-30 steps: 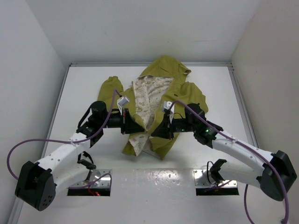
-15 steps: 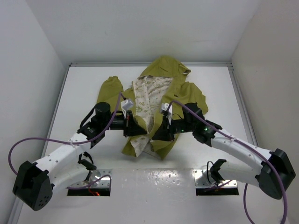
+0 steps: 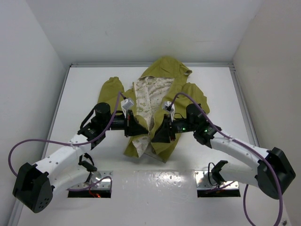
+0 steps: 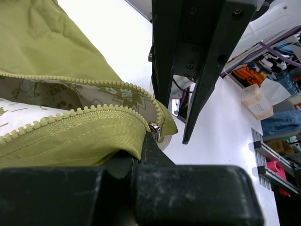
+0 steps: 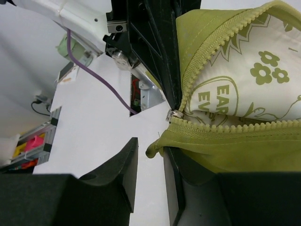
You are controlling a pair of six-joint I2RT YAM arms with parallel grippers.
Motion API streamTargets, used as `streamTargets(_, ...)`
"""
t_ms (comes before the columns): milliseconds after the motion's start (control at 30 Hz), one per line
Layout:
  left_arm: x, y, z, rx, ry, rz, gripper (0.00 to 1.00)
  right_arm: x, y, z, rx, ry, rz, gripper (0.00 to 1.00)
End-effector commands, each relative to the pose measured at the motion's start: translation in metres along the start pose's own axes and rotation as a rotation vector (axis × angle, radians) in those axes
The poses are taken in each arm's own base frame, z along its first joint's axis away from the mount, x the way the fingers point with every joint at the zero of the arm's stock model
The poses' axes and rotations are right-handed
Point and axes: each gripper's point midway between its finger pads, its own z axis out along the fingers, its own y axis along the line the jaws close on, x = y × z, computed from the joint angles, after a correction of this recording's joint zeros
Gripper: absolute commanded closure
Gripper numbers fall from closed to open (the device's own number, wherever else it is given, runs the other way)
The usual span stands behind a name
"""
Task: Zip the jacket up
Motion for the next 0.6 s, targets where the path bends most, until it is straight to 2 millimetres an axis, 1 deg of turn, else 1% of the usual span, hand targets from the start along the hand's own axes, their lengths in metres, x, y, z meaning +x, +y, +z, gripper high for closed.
streamTargets(0,-0.027,-0.019,0.000,0.047,-0.066,0.087,1.00,-0.015,0.006,0.002,-0.038,-0.041,-0.030,0.71)
streamTargets(33,-0.027,-0.019,0.000,0.047,-0.066,0.087,1.00,-0.016,0.006,0.002,-0.034,-0.047,-0.022,0.73)
streamTargets(67,-0.028,-0.020,0.000,0.050,-0.071,0.095,1.00,-0.017,0.001,0.002,-0.016,-0.054,-0.009,0.73)
streamTargets(133,-0.028,-0.020,0.000,0.050,-0.071,0.095,1.00,-0.020,-0.001,0.001,-0.012,-0.065,0.011,0.73)
streamTargets(233,-0.028,-0.020,0.000,0.050,-0.071,0.095,1.00,-0.024,-0.009,0.000,0.025,-0.086,0.054,0.70)
streamTargets(300,-0.028,-0.020,0.000,0.050,-0.071,0.085,1.00,-0.025,-0.013,-0.001,0.046,-0.096,0.060,0.70)
streamTargets(333,-0.025,-0.018,0.000,0.048,-0.066,0.078,1.00,-0.027,-0.017,-0.001,0.063,-0.106,0.069,0.70)
streamTargets(433,-0.025,-0.018,0.000,0.047,-0.066,0.078,1.00,-0.030,-0.020,-0.002,0.073,-0.119,0.081,0.71)
streamTargets(533,-0.026,-0.019,0.000,0.050,-0.071,0.085,1.00,-0.030,-0.019,-0.001,0.065,-0.130,0.079,0.72)
streamTargets(567,-0.026,-0.019,0.000,0.050,-0.071,0.085,1.00,-0.032,-0.018,-0.001,0.062,-0.135,0.084,0.76)
